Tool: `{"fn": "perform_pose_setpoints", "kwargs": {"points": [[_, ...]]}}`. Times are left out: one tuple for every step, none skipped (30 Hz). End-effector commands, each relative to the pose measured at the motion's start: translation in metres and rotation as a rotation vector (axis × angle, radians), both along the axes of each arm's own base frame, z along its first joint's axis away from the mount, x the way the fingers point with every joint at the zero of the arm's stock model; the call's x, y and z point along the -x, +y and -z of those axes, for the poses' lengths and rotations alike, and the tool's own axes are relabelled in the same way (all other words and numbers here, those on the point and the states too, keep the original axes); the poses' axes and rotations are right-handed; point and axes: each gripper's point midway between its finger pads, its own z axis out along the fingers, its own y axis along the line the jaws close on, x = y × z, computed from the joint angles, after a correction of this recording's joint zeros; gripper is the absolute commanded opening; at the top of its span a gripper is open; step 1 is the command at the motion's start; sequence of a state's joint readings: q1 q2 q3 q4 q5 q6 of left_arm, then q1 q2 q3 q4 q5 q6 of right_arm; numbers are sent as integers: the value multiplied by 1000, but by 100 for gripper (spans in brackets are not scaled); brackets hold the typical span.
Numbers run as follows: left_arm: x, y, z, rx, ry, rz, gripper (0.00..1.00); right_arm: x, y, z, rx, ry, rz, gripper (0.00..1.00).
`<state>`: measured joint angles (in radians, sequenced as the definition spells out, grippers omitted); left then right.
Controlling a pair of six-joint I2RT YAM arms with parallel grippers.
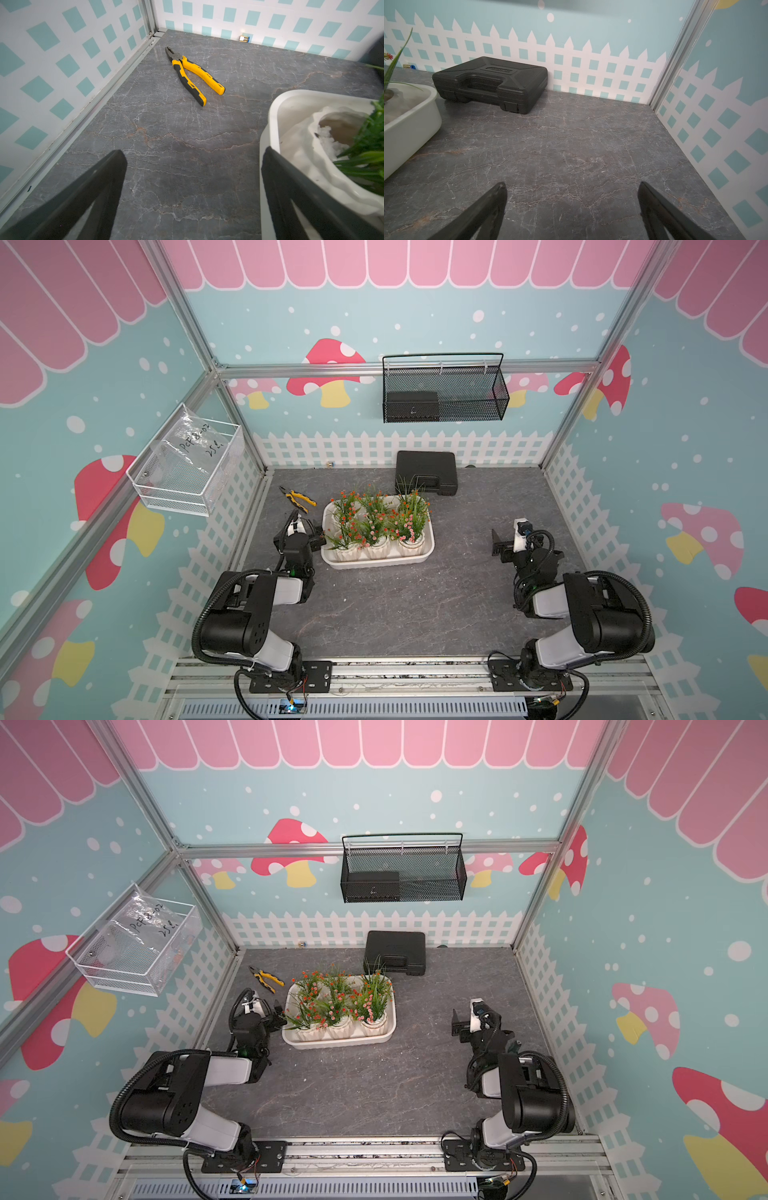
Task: Put the potted gypsophila into the storage box
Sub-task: Reset both arms
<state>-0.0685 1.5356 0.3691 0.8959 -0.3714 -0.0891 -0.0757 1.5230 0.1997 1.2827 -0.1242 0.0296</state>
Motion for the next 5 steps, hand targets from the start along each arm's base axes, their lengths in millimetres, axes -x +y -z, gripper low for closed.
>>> {"fn": "perform_pose_setpoints", "kwargs": {"points": [[-4,0,-6,-19,-17,0,99,-1,2,-8,23,-34,-6,100],[-5,0,-6,-18,-17,1,99,-2,2,-8,23,-35,-5,99],[-5,-1,-6,-20,-16,1,99,-1,2,-8,23,-35,-4,99],[-4,0,-6,-19,-17,1,99,-1,2,-8,23,-34,-5,99],[-4,0,-6,-19,-17,1,99,-2,2,-8,23,-35,-5,100]]}}
